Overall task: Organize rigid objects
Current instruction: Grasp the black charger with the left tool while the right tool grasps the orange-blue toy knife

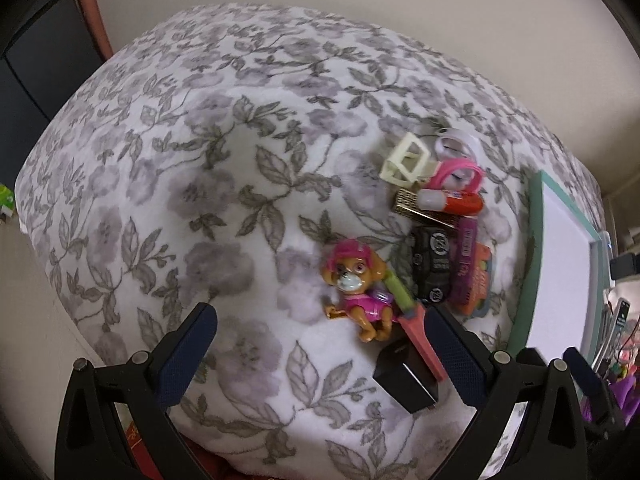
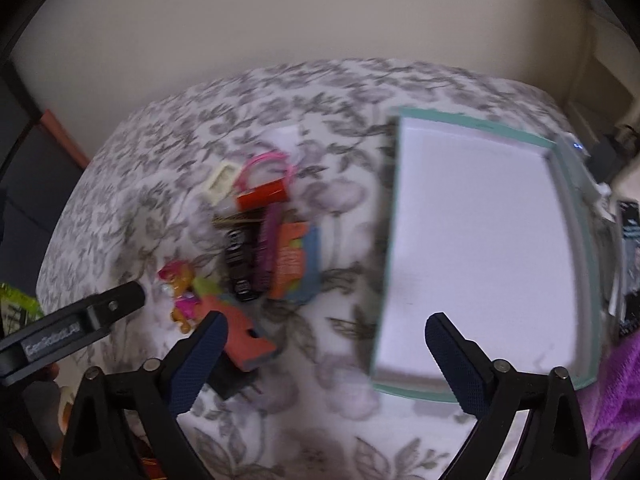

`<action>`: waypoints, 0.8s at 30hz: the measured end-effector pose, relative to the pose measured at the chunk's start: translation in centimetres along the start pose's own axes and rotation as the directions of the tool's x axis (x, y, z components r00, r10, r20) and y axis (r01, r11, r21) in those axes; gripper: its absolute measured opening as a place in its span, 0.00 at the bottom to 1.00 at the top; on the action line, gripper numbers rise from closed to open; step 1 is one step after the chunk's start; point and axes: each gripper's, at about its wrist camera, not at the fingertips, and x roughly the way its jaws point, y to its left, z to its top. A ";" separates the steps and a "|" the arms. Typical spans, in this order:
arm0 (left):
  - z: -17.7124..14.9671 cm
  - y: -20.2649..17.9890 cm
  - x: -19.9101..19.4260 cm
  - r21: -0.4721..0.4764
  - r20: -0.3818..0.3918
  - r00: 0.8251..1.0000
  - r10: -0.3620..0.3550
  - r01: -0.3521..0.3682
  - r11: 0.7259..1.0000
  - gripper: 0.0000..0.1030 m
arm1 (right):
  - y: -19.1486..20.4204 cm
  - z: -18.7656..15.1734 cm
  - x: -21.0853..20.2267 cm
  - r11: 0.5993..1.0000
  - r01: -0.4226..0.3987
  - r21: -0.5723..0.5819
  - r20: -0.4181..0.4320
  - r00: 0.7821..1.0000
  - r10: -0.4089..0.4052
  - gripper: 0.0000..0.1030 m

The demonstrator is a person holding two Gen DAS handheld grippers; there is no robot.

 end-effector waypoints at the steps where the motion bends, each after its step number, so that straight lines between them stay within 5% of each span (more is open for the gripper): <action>1: 0.1 0.2 0.3 -0.010 -0.012 1.000 0.001 -0.002 1.000 1.00 | 0.7 0.1 0.5 1.000 -0.009 -0.018 -0.014 1.000 0.009 0.94; 11: 0.0 2.3 2.7 -0.108 -0.103 0.995 0.008 -0.019 0.994 1.00 | 3.7 -0.5 5.7 0.994 -0.062 -0.086 -0.156 0.987 0.048 0.78; 24: -0.6 2.8 4.1 -0.153 -0.165 0.986 -0.017 -0.008 0.988 1.00 | 5.9 -1.4 8.1 0.981 -0.116 -0.152 -0.231 0.970 0.079 0.52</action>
